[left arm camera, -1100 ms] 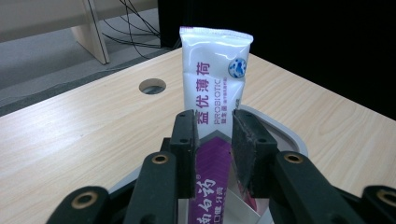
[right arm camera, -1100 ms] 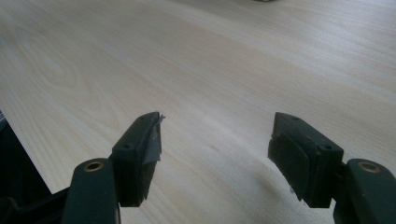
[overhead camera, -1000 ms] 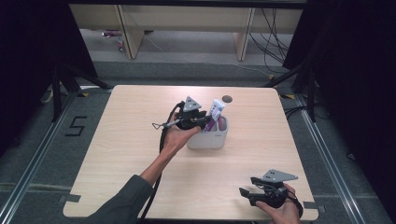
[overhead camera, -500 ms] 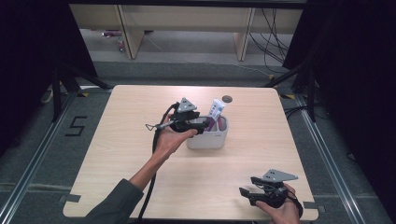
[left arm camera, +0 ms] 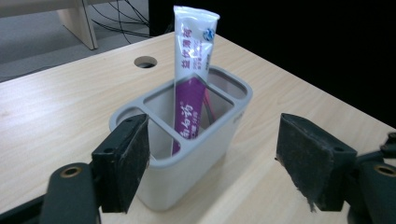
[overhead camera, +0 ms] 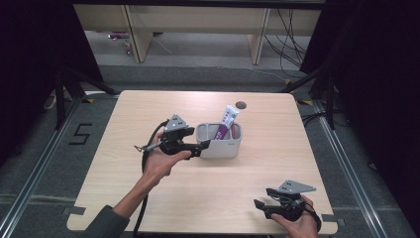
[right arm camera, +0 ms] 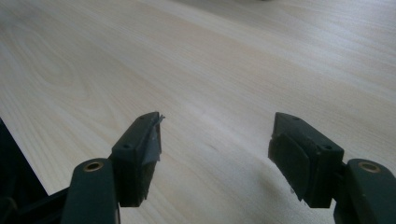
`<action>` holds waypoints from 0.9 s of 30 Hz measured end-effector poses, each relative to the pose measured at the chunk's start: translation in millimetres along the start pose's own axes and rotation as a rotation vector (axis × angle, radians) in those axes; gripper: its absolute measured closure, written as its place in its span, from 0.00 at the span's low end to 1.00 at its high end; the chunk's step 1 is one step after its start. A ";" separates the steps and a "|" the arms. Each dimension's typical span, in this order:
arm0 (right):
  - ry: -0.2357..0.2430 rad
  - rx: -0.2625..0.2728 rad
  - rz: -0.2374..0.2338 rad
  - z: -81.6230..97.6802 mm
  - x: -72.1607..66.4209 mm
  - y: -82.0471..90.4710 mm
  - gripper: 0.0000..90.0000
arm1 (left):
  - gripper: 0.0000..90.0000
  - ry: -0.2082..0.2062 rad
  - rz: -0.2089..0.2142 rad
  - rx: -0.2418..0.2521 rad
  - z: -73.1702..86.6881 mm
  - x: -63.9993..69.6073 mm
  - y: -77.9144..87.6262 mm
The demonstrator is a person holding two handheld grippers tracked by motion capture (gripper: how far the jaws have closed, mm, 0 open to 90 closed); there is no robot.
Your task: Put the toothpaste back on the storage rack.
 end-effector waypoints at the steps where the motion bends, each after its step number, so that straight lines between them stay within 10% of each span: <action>1: -0.001 0.000 0.000 0.2 -0.1 0.1 0.38 | 0.27 -0.004 0.003 -0.002 2.6 0.4 2.6; 27: -0.006 0.009 0.003 -0.4 -0.3 0.4 0.38 | 0.17 -0.094 0.030 -0.007 69.2 15.3 57.4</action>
Point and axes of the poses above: each handheld gripper's, and its own axes: y roughly backward along the jaws, z roughly out of its underside, x roughly to its right, the point moved 7 cm from there along -y, roughly forward along the jaws, and after that the axes turned 5 degrees about -z, right-handed, at the moved point
